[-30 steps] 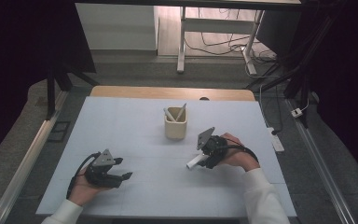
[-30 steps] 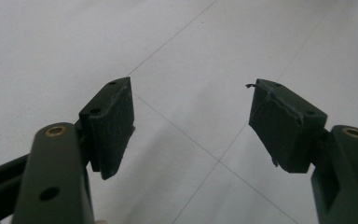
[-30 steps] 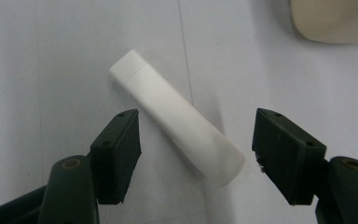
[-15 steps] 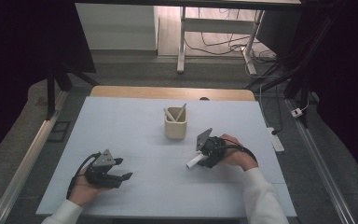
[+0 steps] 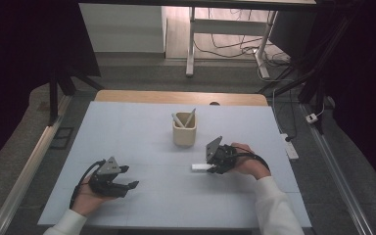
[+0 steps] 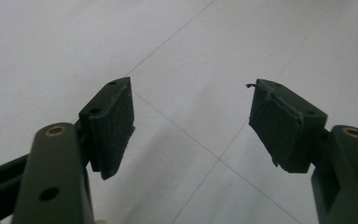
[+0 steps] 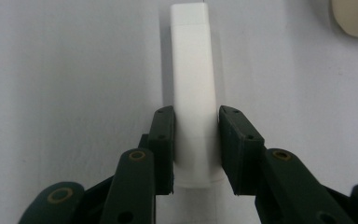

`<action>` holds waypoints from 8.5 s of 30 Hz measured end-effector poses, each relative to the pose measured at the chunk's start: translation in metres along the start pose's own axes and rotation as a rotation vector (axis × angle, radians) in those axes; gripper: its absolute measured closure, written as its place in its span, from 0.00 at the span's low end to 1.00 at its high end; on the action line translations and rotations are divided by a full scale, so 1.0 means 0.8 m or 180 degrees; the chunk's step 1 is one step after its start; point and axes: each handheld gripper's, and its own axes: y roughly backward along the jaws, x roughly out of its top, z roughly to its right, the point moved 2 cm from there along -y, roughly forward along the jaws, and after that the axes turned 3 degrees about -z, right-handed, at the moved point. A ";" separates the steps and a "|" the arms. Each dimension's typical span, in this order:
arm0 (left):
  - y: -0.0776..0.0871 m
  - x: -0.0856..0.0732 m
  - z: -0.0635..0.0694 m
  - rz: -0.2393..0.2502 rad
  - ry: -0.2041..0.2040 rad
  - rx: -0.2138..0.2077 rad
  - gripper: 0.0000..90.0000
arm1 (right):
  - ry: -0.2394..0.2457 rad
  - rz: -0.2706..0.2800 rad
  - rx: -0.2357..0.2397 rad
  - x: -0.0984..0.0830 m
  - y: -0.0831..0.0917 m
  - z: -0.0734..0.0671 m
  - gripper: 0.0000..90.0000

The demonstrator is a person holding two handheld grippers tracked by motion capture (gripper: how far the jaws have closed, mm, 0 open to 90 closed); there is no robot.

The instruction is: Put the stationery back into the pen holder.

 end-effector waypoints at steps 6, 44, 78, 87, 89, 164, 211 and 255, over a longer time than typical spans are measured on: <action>0.000 0.000 -0.001 0.0004 0.0006 0.0006 0.34 | -0.0112 0.0148 -0.0032 0.004 0.010 0.000 0.74; 0.001 0.009 0.007 0.0071 -0.0066 0.0002 0.34 | -0.0800 0.0791 -0.0332 0.017 0.039 -0.042 0.74; -0.025 0.084 0.064 -0.0054 -0.0751 -0.0186 0.34 | -0.0514 0.0739 -0.0185 0.064 0.013 -0.058 0.74; -0.040 0.104 0.084 -0.0225 -0.1083 -0.0143 0.34 | -0.0520 0.0677 -0.0126 0.067 0.005 -0.058 0.74; -0.043 0.108 0.087 -0.0238 -0.1128 -0.0132 0.34 | -0.0518 0.0683 -0.0117 0.068 0.004 -0.058 0.74; -0.070 0.125 0.061 0.0068 -0.0855 0.0041 0.78 | -0.1264 0.2004 -0.0394 0.052 0.037 -0.043 0.46; -0.068 0.124 0.059 0.0402 -0.0406 -0.0263 0.40 | -0.1462 0.2552 -0.0396 0.049 0.054 -0.045 0.73; 0.013 0.004 0.000 0.0308 0.0209 0.0020 0.34 | -0.1892 0.2652 -0.1170 0.063 0.129 0.052 0.73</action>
